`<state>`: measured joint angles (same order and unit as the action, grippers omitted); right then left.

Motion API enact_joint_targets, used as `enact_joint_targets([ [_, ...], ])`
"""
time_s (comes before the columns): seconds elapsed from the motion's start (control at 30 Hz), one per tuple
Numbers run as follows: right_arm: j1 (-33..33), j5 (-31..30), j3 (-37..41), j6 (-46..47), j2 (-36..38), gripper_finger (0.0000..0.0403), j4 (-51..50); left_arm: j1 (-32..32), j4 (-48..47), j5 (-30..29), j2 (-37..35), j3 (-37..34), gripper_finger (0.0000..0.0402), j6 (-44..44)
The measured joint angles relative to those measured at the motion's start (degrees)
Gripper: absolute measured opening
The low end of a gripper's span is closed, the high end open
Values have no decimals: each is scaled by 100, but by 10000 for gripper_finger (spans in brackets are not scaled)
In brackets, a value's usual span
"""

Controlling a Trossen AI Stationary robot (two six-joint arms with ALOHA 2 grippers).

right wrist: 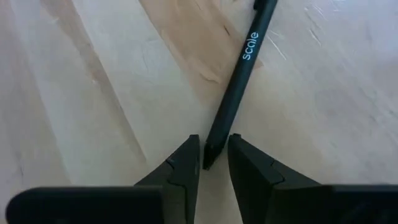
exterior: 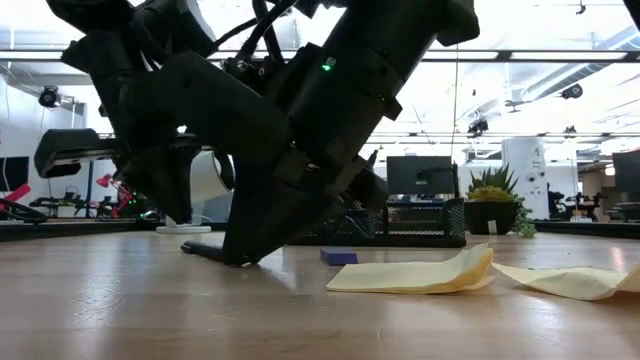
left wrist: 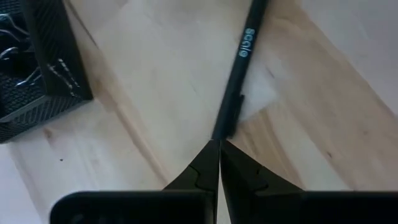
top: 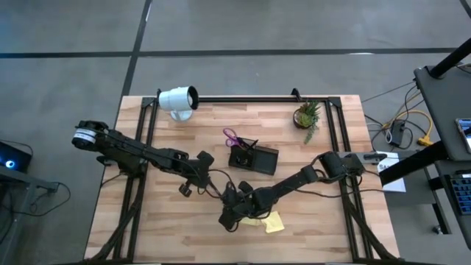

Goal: Pick and place office supplies into organizer
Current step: Put the black pen into the black desk organizer

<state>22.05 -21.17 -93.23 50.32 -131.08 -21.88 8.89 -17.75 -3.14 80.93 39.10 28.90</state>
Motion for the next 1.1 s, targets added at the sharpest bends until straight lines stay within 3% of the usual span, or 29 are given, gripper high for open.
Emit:
enact_joint_targets([
  [0.47, -16, -13, -9, 153, -101, 25, 25, -64, 69, 56, 26, -180, 0, 151],
  [0.8, -31, -13, 4, 153, -106, 19, -17, -55, -325, 304, -23, -57, 0, 145],
  [1.1, -31, -68, 29, 158, -106, 18, -9, -55, -521, 1012, -320, -87, 0, -204],
])
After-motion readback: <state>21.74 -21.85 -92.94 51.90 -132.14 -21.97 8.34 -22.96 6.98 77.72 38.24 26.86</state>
